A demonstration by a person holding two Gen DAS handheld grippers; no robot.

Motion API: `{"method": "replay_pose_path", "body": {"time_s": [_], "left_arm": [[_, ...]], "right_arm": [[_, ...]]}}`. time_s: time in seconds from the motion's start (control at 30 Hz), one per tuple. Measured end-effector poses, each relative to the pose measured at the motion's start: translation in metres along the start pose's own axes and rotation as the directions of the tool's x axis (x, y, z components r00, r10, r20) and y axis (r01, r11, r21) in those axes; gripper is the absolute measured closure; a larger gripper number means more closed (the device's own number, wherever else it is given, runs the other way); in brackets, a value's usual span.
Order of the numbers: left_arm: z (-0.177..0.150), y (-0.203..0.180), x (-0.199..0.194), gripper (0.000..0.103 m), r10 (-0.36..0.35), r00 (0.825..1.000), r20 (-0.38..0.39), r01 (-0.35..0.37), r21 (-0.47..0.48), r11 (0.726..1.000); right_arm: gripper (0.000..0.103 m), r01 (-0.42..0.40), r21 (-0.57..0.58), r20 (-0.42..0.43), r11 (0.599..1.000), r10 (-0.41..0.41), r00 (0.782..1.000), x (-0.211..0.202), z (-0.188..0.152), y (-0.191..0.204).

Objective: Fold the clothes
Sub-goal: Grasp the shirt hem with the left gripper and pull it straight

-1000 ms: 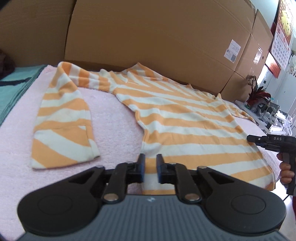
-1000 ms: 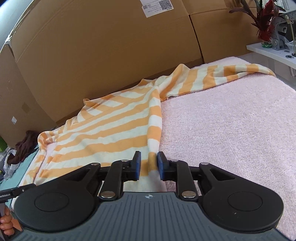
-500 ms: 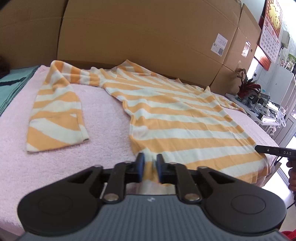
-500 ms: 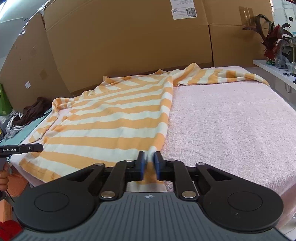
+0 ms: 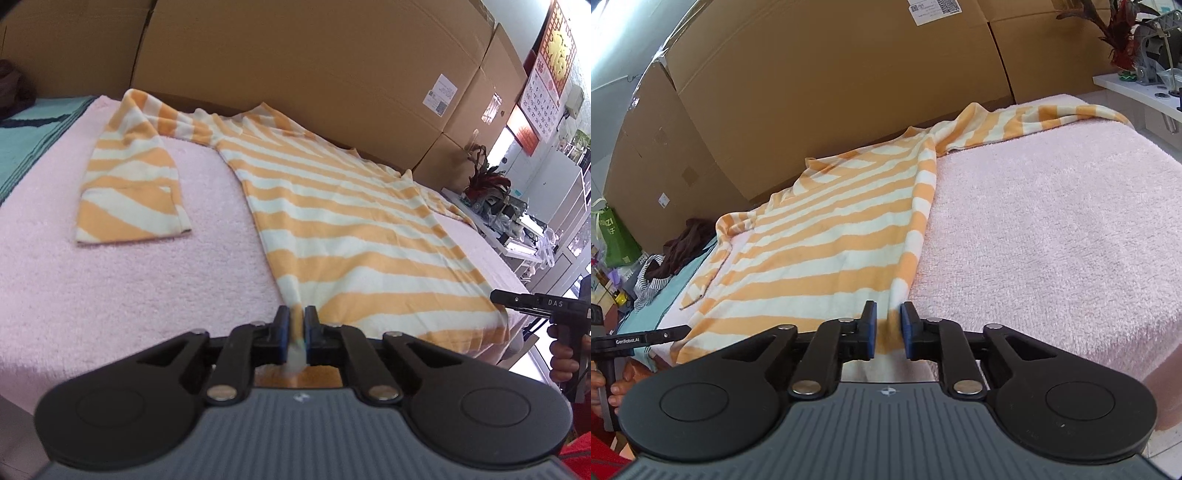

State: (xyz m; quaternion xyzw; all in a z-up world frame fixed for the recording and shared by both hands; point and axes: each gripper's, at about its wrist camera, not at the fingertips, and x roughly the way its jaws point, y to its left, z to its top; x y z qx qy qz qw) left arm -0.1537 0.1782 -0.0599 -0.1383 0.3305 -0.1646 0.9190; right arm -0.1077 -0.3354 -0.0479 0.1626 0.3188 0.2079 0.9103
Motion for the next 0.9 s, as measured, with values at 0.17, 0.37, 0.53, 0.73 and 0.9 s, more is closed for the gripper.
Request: {"method": "replay_pose_path", "body": {"time_s": [0.17, 0.37, 0.53, 0.73, 0.9], "left_arm": [[-0.009, -0.002, -0.008, 0.065, 0.001, 1.0, 0.006, -0.001, 0.027, 1.0], [-0.013, -0.013, -0.004, 0.103, -0.018, 1.0, -0.013, 0.019, 0.055, 0.998], [-0.014, -0.015, -0.022, 0.103, -0.059, 0.998, 0.0, 0.059, 0.039, 0.997], [-0.017, -0.008, -0.022, 0.103, -0.047, 0.998, -0.031, 0.048, 0.038, 0.998], [-0.01, -0.008, -0.028, 0.103, 0.017, 1.0, -0.018, -0.015, 0.09, 0.996]], "right_arm": [[0.072, -0.006, -0.029, -0.005, 1.0, 0.005, 1.0, -0.009, -0.007, 0.005], [0.097, 0.004, -0.05, 0.017, 0.999, -0.003, 1.0, -0.01, -0.015, 0.01], [0.097, -0.006, -0.031, 0.042, 0.999, 0.008, 0.999, -0.026, -0.01, 0.004], [0.101, 0.04, -0.004, 0.014, 0.999, -0.04, 0.999, -0.028, -0.01, -0.008], [0.095, 0.03, -0.035, 0.058, 0.999, -0.028, 0.998, -0.028, -0.01, 0.0]]}}
